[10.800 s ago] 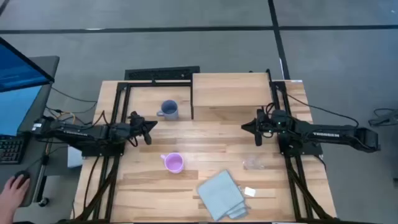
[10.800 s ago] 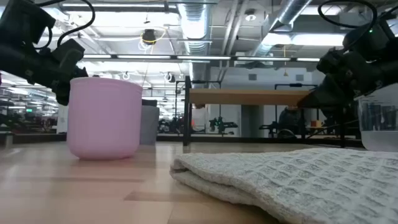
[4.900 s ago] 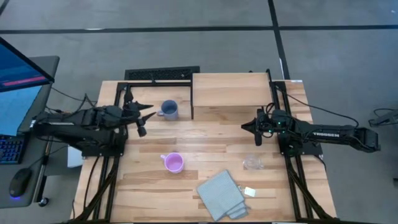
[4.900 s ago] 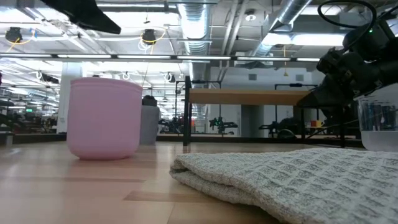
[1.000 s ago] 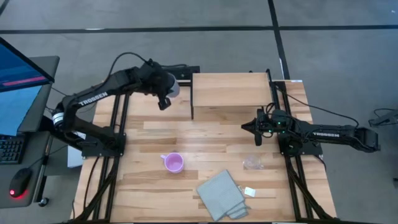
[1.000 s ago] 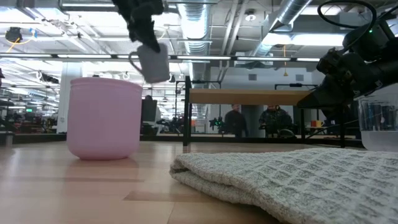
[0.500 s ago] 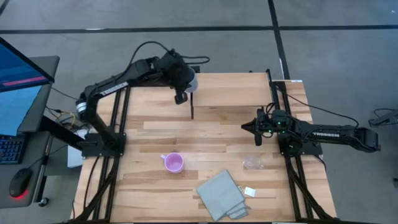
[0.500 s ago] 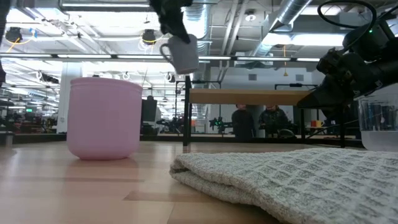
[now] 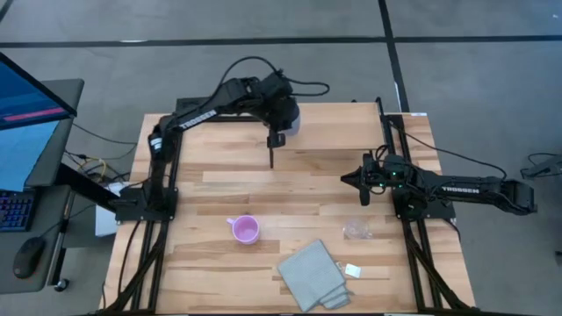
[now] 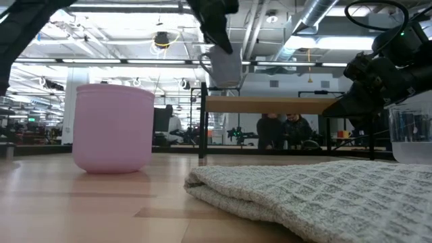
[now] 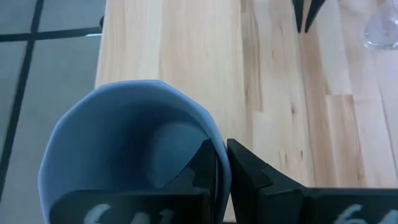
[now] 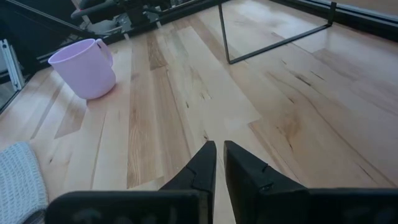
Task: Stack small to large cups/mugs on shelf
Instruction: Put the gray mug on the shelf
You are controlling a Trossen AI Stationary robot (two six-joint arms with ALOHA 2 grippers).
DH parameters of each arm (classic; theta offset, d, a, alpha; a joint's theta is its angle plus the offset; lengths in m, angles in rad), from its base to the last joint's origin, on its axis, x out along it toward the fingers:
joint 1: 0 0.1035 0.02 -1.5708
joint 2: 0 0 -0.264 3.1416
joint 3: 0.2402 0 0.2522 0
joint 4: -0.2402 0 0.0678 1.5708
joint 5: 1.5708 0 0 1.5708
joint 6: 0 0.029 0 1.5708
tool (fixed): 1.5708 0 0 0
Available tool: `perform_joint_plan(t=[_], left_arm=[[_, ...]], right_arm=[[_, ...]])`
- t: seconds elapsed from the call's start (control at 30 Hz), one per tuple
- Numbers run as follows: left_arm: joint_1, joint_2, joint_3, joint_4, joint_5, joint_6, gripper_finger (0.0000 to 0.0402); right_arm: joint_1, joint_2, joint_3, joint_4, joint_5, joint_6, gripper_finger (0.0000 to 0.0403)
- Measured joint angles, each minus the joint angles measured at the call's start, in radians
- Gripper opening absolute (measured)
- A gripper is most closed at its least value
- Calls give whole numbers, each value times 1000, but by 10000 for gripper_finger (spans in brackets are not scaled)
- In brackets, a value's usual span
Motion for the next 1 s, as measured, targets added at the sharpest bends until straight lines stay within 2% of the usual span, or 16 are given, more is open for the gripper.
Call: perform_joint_plan(t=[0.2,0.47,0.63,1.0], left_arm=[[-3,65,31,2,22,20,7],[3,69,31,-5,43,20,7],[8,69,30,-58,-16,17,7],[5,95,30,-14,-39,-17,7]], right_arm=[[0,0,0,0,0,0,56],[0,0,0,-1,0,0,56],[0,0,0,-1,0,0,56],[0,0,0,-1,0,0,56]])
